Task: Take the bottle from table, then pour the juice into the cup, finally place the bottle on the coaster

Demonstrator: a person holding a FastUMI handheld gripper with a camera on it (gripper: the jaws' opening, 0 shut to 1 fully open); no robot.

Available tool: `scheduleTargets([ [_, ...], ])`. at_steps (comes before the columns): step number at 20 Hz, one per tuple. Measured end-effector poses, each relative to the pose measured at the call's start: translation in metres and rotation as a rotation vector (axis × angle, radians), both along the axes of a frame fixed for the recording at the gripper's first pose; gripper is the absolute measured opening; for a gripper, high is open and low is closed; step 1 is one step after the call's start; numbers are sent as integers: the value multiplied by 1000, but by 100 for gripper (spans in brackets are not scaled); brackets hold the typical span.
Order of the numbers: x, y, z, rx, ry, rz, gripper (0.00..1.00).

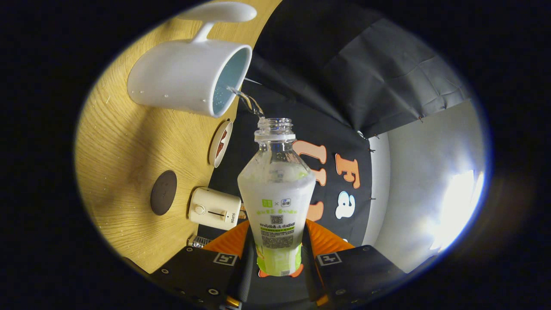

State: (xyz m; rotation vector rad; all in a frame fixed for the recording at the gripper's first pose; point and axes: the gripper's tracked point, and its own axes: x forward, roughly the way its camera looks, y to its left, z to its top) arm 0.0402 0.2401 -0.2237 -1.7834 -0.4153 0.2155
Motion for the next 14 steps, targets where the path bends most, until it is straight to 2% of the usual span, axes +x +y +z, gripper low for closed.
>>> scheduleTargets([
  [14,2,5,4,-90,-44,60,52],
])
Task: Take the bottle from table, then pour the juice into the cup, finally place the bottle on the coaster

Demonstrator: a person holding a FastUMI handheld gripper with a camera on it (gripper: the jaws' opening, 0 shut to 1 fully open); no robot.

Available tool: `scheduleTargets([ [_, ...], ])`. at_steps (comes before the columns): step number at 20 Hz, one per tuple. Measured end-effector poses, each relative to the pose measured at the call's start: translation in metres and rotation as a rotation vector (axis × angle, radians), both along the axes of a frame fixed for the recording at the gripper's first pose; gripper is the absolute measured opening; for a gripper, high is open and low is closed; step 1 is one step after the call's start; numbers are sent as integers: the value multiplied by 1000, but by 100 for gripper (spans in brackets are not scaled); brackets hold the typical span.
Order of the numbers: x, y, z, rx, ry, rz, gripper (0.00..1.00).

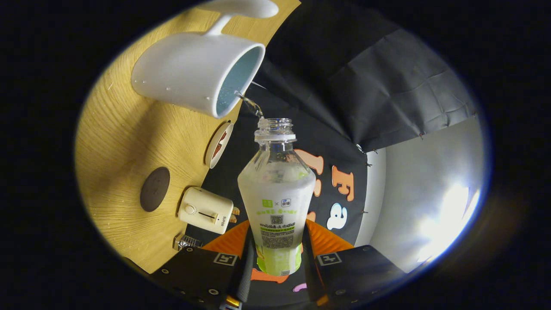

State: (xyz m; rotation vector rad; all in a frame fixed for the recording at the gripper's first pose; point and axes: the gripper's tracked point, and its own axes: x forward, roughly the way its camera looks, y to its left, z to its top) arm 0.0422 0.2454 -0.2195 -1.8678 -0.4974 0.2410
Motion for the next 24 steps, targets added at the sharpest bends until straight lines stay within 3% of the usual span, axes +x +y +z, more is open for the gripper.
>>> scheduleTargets([
  [14,-7,20,-1,-172,-52,133,52],
  [24,9,25,14,-206,-104,167,52],
])
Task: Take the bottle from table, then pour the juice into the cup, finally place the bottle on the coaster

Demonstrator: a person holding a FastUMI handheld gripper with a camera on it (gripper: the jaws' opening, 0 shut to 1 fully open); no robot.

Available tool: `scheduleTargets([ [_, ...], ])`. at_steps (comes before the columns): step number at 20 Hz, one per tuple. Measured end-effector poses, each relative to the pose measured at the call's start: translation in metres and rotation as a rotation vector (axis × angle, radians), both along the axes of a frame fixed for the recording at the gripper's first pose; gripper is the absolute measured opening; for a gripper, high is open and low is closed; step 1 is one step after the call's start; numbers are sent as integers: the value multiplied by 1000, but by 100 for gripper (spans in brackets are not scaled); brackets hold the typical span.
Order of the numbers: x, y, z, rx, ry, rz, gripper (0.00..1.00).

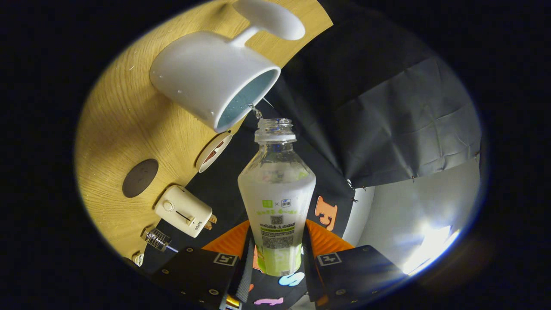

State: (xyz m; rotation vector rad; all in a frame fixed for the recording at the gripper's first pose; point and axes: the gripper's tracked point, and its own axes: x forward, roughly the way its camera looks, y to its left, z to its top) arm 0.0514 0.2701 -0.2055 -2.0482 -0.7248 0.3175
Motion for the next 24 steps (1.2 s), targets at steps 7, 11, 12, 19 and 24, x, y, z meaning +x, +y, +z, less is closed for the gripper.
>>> scheduleTargets([
  [7,-4,-3,-1,23,34,-34,52],
  [11,-20,-7,-21,133,181,-123,52],
  [12,-26,-10,-28,162,240,-151,52],
  [19,-31,-19,-70,469,651,-328,53],
  [24,-27,-28,-71,733,868,-405,53],
])
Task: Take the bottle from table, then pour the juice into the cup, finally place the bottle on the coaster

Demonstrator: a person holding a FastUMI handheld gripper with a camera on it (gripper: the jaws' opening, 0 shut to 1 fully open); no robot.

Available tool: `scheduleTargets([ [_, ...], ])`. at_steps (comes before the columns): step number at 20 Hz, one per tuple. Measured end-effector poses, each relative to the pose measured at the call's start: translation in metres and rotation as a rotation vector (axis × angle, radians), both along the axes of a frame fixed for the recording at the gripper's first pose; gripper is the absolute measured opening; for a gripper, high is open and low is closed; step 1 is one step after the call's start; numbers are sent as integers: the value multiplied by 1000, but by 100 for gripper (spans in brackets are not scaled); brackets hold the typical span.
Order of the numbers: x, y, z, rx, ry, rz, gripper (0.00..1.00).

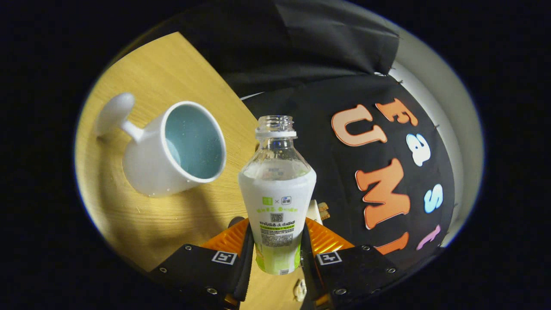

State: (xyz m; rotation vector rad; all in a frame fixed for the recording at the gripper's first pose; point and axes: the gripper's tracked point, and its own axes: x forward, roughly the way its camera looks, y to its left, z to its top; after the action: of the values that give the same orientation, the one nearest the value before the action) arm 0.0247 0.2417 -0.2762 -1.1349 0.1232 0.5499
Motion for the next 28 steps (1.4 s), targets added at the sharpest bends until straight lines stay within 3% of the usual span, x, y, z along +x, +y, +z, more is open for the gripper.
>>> scheduleTargets([
  [7,14,-2,-1,491,167,-186,53],
  [14,20,4,-3,825,239,-331,53],
  [22,12,4,-42,919,401,-465,53],
  [28,4,10,-55,951,483,-483,57],
])
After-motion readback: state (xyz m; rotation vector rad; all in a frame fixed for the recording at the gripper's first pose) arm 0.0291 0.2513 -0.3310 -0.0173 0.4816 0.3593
